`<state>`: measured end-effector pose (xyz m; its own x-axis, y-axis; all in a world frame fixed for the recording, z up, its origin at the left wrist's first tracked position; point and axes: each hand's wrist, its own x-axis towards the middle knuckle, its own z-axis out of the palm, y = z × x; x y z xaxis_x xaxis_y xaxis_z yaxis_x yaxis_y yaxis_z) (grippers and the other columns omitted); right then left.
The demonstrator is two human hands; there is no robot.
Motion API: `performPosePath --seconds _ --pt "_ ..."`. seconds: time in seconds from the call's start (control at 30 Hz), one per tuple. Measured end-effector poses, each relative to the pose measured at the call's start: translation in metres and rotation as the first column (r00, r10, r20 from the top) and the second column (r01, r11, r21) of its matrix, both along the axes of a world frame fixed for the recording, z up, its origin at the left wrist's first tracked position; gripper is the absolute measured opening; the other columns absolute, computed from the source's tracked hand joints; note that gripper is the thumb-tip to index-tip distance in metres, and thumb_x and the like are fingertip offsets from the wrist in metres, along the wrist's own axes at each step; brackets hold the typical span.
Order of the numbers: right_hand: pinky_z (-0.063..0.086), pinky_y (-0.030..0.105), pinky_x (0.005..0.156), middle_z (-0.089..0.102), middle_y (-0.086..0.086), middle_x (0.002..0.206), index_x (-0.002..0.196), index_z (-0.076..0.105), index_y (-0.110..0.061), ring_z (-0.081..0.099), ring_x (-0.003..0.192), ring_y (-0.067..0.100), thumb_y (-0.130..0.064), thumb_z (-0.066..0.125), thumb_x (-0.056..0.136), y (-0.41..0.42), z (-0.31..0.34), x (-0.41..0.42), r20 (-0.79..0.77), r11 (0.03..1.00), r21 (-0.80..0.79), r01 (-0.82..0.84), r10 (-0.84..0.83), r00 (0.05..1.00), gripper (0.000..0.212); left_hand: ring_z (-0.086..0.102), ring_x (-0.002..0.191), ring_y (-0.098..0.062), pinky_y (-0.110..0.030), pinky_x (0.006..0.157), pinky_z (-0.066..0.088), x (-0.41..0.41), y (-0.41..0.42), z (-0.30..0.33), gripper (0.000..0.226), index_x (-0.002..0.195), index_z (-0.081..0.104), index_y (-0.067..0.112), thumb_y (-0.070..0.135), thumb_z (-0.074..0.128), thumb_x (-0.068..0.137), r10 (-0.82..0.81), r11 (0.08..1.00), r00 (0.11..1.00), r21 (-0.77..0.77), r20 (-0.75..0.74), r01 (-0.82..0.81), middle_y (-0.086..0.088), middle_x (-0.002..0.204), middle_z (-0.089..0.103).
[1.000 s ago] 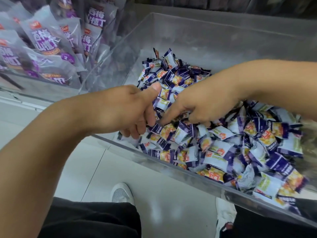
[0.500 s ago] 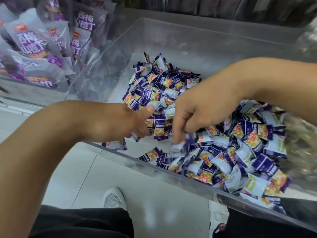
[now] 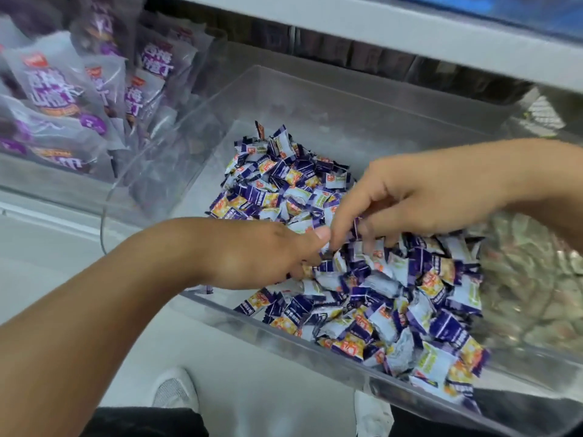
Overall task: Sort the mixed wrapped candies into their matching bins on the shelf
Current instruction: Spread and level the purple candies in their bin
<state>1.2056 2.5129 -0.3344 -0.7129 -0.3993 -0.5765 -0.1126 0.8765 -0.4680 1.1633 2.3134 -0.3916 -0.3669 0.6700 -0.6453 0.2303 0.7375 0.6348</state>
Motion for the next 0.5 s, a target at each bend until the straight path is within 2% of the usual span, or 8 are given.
performPosePath --seconds 0.07,0.1,0.13,0.17,0.2,0.27,0.4,0.5 --pt "0.044 0.007 0.06 0.065 -0.032 0.068 0.114 0.073 -0.022 0.059 0.059 -0.01 -0.005 0.052 0.098 0.011 -0.004 -0.013 -0.109 0.994 0.075 0.074 -0.066 0.992 0.031 0.06 0.117 -0.009 -0.035 0.104 0.048 0.0 0.004 -0.002 0.085 0.136 0.055 0.03 0.077 0.019 0.074 0.065 0.998 0.994 -0.021 0.087 -0.064 0.007 0.126 0.065" --pt "0.042 0.006 0.059 0.063 -0.035 0.067 0.123 0.069 -0.024 0.057 0.058 -0.012 -0.008 0.051 0.099 0.012 -0.006 -0.015 -0.096 0.986 0.154 0.061 -0.047 0.994 0.034 0.061 0.116 -0.011 -0.036 0.103 0.049 0.0 0.005 -0.001 0.083 0.133 0.057 0.03 0.077 0.021 0.075 0.098 0.995 0.989 -0.022 0.114 -0.096 0.005 0.124 0.066" --pt "0.043 0.007 0.063 0.067 -0.032 0.077 0.129 0.064 -0.028 0.057 0.064 -0.011 -0.014 0.05 0.1 0.011 -0.012 -0.014 -0.043 0.978 0.208 0.032 -0.024 0.999 0.036 0.063 0.113 -0.011 -0.037 0.101 0.05 -0.002 0.006 -0.001 0.083 0.129 0.061 0.032 0.078 0.023 0.072 0.122 0.992 0.985 -0.021 0.123 -0.121 0.005 0.12 0.068" --pt "0.048 0.013 0.078 0.071 -0.022 0.097 0.131 0.062 -0.03 0.06 0.078 -0.007 -0.023 0.049 0.1 0.011 -0.021 -0.013 0.031 0.968 0.252 -0.002 -0.006 0.999 0.035 0.065 0.109 -0.012 -0.038 0.099 0.051 -0.005 0.007 -0.002 0.082 0.124 0.064 0.032 0.079 0.023 0.07 0.144 0.989 0.982 -0.022 0.118 -0.143 0.005 0.115 0.07" --pt "0.048 0.026 0.096 0.067 -0.01 0.116 0.128 0.062 -0.025 0.061 0.1 0.003 -0.036 0.047 0.096 0.013 -0.03 -0.01 0.071 0.959 0.277 -0.055 0.037 0.997 0.038 0.066 0.107 -0.014 -0.04 0.098 0.051 -0.007 0.008 -0.002 0.078 0.12 0.065 0.032 0.078 0.022 0.074 0.17 0.985 0.979 -0.018 0.11 -0.169 0.003 0.113 0.071" --pt "0.039 0.044 0.109 0.058 0.006 0.133 0.121 0.06 -0.011 0.051 0.125 0.024 -0.051 0.038 0.085 0.014 -0.031 -0.004 0.102 0.93 0.333 -0.153 0.126 0.987 0.058 0.066 0.105 -0.019 -0.045 0.098 0.051 -0.008 0.01 -0.001 0.071 0.118 0.065 0.028 0.073 0.019 0.086 0.229 0.973 0.968 -0.01 0.099 -0.229 -0.003 0.113 0.07" --pt "0.035 0.037 0.113 0.055 -0.008 0.142 0.132 0.061 -0.028 0.049 0.13 0.013 -0.057 0.033 0.084 0.013 -0.018 0.005 0.181 0.934 0.337 -0.118 0.058 0.982 0.063 0.064 0.108 -0.018 -0.043 0.1 0.05 -0.005 0.016 -0.001 0.074 0.132 0.056 0.033 0.075 0.017 0.086 0.243 0.97 0.97 0.015 -0.005 -0.243 -0.002 0.132 0.06" --pt "0.042 0.037 0.107 0.065 -0.008 0.129 0.12 0.069 -0.024 0.056 0.12 0.013 -0.067 0.035 0.073 0.017 -0.023 0.009 0.177 0.943 0.3 -0.144 0.093 0.98 0.073 0.055 0.124 -0.019 -0.045 0.111 0.038 -0.005 0.013 -0.002 0.096 0.133 0.054 0.045 0.091 0.013 0.06 0.163 0.986 0.983 -0.016 -0.082 -0.165 0.003 0.143 0.051"
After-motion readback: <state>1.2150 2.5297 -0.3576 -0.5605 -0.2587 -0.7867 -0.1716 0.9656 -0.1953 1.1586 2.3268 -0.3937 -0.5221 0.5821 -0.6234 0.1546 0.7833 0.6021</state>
